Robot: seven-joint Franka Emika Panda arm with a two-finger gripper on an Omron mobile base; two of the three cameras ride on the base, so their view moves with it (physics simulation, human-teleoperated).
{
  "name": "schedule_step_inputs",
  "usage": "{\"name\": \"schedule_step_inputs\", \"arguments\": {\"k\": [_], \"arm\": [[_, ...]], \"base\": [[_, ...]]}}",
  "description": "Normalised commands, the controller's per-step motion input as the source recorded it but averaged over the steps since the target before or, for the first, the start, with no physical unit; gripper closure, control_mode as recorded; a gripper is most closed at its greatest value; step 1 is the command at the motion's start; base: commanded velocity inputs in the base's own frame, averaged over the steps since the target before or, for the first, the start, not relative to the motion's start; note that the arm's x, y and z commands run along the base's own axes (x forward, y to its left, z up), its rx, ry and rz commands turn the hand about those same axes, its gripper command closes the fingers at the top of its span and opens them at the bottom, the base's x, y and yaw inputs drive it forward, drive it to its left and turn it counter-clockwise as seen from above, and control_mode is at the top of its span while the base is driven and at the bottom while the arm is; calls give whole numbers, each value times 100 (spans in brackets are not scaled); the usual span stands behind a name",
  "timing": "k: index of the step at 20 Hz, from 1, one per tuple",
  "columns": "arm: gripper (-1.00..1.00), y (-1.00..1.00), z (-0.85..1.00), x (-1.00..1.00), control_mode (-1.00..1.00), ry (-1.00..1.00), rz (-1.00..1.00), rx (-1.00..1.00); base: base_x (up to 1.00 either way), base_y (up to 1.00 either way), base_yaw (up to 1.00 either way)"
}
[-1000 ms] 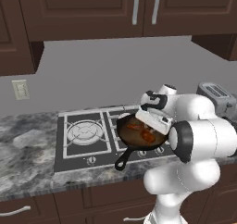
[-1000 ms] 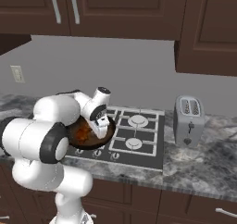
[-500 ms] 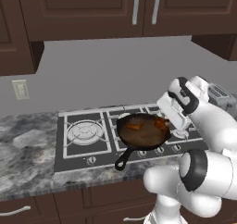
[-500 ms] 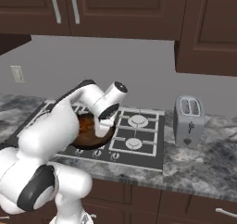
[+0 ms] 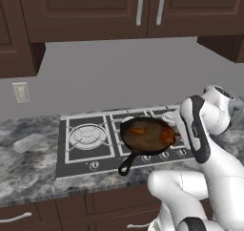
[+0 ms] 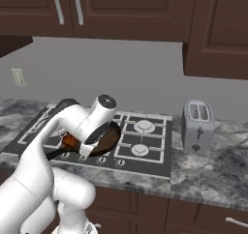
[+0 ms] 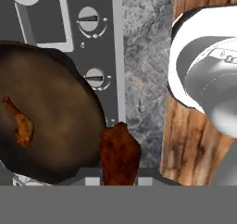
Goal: Take the chicken drumsticks from the pan and place one on each plate on the dining counter.
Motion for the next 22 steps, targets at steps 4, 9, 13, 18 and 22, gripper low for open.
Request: {"name": "schedule_step_inputs", "arguments": {"k": [4,9,13,18,22], "arm": [[100,6,0,-11,100,0,-10,0],[100,0,0,0,100,0,0,0],[100,0,0,0,100,0,0,0],[100,0,0,0,100,0,0,0],[100,0,0,0,100,0,0,0]], "base": [[-26,9,-32],[-25,0,-42],[-29,0,-65],[-26,0,-80],[-17,-4,-81]]}}
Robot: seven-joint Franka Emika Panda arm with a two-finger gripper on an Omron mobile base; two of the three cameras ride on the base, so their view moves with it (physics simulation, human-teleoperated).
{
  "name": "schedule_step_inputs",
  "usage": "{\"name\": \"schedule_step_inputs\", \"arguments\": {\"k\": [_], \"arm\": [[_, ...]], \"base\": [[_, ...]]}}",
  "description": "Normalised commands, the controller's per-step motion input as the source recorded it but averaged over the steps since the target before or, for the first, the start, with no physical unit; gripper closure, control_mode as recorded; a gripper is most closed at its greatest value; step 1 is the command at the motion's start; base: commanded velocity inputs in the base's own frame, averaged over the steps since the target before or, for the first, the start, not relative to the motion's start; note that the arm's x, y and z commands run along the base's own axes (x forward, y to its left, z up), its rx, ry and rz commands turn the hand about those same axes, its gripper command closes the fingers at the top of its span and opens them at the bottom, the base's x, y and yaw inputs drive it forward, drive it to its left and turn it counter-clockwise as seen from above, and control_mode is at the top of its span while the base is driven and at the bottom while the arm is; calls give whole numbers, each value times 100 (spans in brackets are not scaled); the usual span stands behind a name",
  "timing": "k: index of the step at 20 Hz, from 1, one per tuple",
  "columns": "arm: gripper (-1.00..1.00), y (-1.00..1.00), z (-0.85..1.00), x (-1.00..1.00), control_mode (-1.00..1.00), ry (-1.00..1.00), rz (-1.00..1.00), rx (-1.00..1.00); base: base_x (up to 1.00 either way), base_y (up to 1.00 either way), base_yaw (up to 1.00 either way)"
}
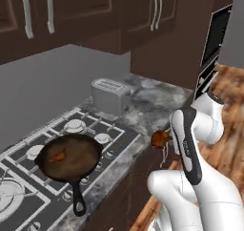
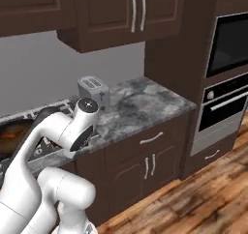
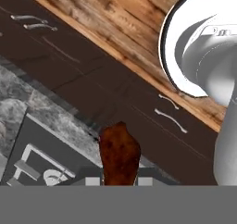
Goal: Take the chicken drumsticks from the pan and place one on each plate on the dining counter.
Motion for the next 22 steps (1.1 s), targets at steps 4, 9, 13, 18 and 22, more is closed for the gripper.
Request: {"name": "schedule_step_inputs", "arguments": {"k": [4,9,13,18,22], "arm": [[100,0,0,0,100,0,0,0],[100,0,0,0,100,0,0,0],[100,0,0,0,100,0,0,0],[100,0,0,0,100,0,0,0],[100,0,0,0,100,0,0,0]], "base": [[-2,-7,-81],[0,-3,-83],[0,-9,-79],[1,-51,-60],[19,-98,-36]]}}
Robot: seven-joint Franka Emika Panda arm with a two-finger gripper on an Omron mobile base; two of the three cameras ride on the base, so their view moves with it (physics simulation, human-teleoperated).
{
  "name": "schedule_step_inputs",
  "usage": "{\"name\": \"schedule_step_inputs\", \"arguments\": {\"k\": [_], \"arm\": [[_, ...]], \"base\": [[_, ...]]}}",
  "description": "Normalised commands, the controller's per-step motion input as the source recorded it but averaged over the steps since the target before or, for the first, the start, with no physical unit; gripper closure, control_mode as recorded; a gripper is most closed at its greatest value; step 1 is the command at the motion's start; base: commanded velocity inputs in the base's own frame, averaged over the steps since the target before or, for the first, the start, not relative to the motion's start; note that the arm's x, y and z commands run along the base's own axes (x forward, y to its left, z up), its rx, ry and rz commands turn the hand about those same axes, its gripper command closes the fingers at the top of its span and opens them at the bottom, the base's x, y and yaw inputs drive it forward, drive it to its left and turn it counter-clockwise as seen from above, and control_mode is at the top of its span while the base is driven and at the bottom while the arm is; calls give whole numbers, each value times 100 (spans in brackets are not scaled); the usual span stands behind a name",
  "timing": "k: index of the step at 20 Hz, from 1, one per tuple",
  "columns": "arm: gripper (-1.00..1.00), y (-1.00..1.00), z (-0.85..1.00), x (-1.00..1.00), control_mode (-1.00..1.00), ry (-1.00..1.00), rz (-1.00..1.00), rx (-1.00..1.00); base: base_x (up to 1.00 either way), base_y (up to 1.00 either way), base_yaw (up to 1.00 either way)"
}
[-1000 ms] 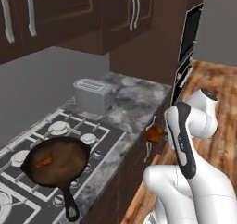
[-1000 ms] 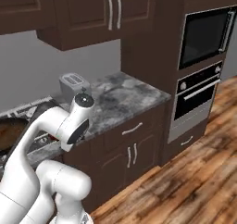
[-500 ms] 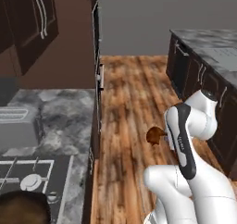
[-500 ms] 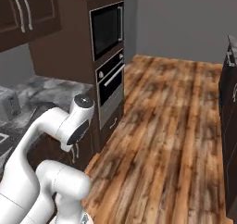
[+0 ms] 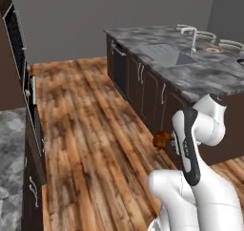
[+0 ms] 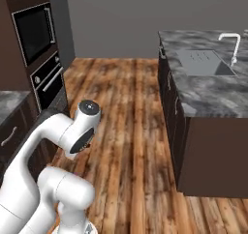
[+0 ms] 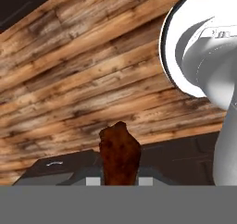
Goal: Take the chicken drumsticks from the pan and place one on each plate on the dining counter.
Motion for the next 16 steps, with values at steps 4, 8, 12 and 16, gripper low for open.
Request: {"name": "schedule_step_inputs", "arguments": {"k": [4,8,12,16], "arm": [[100,0,0,0,100,0,0,0],[100,0,0,0,100,0,0,0],[100,0,0,0,100,0,0,0],[100,0,0,0,100,0,0,0]], "base": [[39,-100,-24],[45,-100,-21],[60,-100,-10],[93,-100,0]]}}
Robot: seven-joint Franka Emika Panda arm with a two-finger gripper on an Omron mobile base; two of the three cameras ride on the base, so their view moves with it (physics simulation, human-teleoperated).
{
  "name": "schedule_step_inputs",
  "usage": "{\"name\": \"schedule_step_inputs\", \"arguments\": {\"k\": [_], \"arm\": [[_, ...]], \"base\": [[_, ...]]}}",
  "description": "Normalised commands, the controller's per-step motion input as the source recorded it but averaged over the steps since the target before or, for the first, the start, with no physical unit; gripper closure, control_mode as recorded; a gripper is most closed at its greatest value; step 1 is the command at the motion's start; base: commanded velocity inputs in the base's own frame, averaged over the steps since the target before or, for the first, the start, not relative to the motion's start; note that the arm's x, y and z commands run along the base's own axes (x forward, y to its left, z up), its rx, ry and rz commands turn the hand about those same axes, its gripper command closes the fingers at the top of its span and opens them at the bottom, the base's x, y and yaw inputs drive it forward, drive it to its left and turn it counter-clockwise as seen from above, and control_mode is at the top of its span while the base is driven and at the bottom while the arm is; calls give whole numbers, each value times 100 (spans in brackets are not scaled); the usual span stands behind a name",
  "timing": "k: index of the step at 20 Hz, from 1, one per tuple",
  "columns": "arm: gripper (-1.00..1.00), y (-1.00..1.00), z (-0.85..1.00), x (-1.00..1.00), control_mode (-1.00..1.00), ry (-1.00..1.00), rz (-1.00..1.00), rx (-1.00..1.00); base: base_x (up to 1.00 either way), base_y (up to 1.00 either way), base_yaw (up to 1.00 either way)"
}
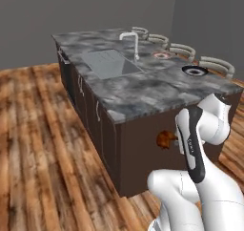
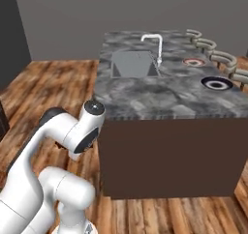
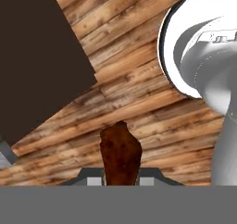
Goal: Take the chicken drumsticks from the pan and place one on each plate on the dining counter.
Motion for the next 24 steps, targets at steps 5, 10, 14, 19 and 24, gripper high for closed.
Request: {"name": "schedule_step_inputs", "arguments": {"k": [5,10,14,19,24], "arm": [[100,0,0,0,100,0,0,0],[100,0,0,0,100,0,0,0],[100,0,0,0,100,0,0,0],[100,0,0,0,100,0,0,0],[100,0,0,0,100,0,0,0]], "base": [[99,-100,0],[24,-100,0],[3,-100,0],[3,-100,1],[0,-100,0]]}}
